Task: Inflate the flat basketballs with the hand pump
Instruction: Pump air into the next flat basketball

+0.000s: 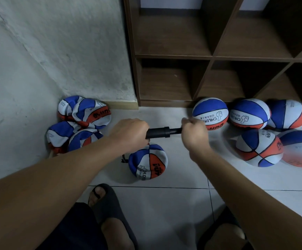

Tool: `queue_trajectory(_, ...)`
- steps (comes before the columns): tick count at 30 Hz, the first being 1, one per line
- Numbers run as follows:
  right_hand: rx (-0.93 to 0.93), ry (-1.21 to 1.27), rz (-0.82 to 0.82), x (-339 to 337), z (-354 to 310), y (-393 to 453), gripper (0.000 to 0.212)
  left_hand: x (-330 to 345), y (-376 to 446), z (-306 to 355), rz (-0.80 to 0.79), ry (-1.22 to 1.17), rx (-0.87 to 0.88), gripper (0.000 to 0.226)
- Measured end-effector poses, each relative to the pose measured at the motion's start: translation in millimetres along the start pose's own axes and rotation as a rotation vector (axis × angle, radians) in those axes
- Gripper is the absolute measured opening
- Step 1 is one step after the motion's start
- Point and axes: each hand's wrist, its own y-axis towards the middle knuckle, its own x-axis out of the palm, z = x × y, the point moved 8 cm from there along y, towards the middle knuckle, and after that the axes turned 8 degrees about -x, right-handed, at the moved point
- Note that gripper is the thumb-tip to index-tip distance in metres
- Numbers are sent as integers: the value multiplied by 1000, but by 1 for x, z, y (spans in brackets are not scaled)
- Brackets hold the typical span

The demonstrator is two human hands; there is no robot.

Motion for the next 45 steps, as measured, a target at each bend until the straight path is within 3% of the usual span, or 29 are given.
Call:
queue_trajectory(7, 49, -10, -111, 33, 10, -16, 38, 8, -4, 4, -9, 53, 44, 19)
queue_trajectory(16, 66, -16, -196, 23, 10, -5, 35, 5, -1, 4, -36, -3, 60, 21)
queue_trajectory(19, 74, -52, -132, -6, 14, 12, 35, 1, 2, -8, -39, -5, 28, 19)
queue_trajectory(24, 172, 10, -3, -45, 29, 32, 16, 0, 1, -25, -37, 1, -10, 21)
queue_trajectory(35, -46, -63, -94, 26, 4, -17, 40, 14, -9, 5, -69, -24, 0, 13)
queue_trajectory(45, 10, -26, -181, 32, 13, -15, 41, 7, -7, 6, -48, 20, 72, 10)
